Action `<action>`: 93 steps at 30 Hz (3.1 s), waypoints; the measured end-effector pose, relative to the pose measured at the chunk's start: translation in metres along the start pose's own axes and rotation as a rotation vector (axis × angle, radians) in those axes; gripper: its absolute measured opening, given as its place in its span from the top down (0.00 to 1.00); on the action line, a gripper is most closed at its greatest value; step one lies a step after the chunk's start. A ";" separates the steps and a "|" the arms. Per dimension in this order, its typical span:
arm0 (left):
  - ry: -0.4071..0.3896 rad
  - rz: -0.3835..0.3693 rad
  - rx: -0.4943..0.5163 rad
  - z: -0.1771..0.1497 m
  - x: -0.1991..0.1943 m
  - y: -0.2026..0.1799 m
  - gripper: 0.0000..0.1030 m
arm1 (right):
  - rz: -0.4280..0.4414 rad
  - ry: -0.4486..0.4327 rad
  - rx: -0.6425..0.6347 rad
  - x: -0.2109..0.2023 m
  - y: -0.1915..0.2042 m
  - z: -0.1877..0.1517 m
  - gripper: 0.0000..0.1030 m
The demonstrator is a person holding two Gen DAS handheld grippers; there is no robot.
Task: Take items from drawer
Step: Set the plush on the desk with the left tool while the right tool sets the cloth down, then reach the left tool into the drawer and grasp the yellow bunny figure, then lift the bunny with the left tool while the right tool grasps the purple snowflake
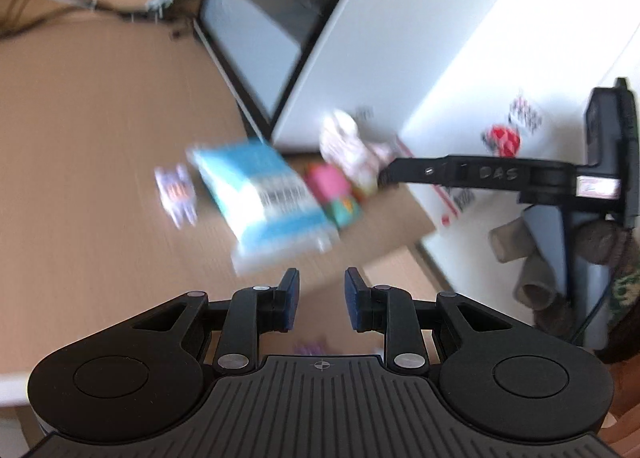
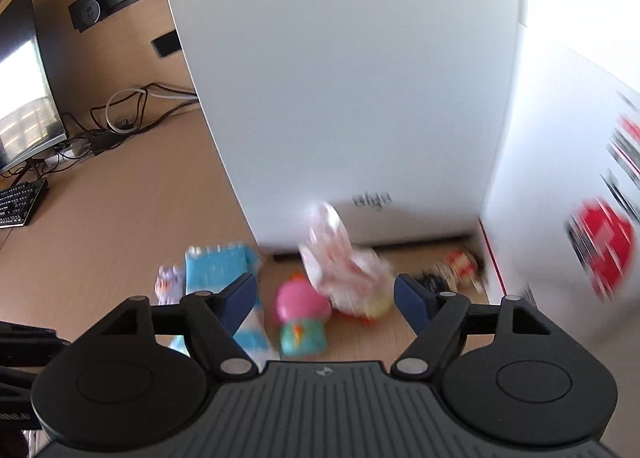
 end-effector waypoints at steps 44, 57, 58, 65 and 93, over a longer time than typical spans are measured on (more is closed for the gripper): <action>0.631 0.077 -0.209 -0.110 0.209 -0.038 0.70 | -0.036 0.273 0.128 -0.064 -0.059 -0.115 0.16; 0.393 0.076 -0.383 -0.104 0.114 0.001 0.71 | 0.014 0.291 0.037 -0.043 -0.036 -0.105 0.15; 0.371 0.082 -0.398 -0.095 0.106 0.009 0.71 | 0.022 0.298 0.031 -0.040 -0.032 -0.105 0.15; 0.248 0.174 -0.378 -0.086 0.051 0.015 0.70 | 0.064 0.405 -0.047 0.011 -0.006 -0.112 0.07; 0.132 0.342 -0.228 -0.091 -0.007 -0.009 0.70 | -0.022 0.605 -0.470 0.125 0.087 -0.164 0.23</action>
Point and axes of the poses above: each gripper's, at about its wrist camera, not at the fingertips, and x roughly the way its jaws point, y to its left, z to its top, the point moved 1 cm from there along x, roughly the way its jaws point, and after that the axes turned 9 degrees about -z, right-handed, at the moved point
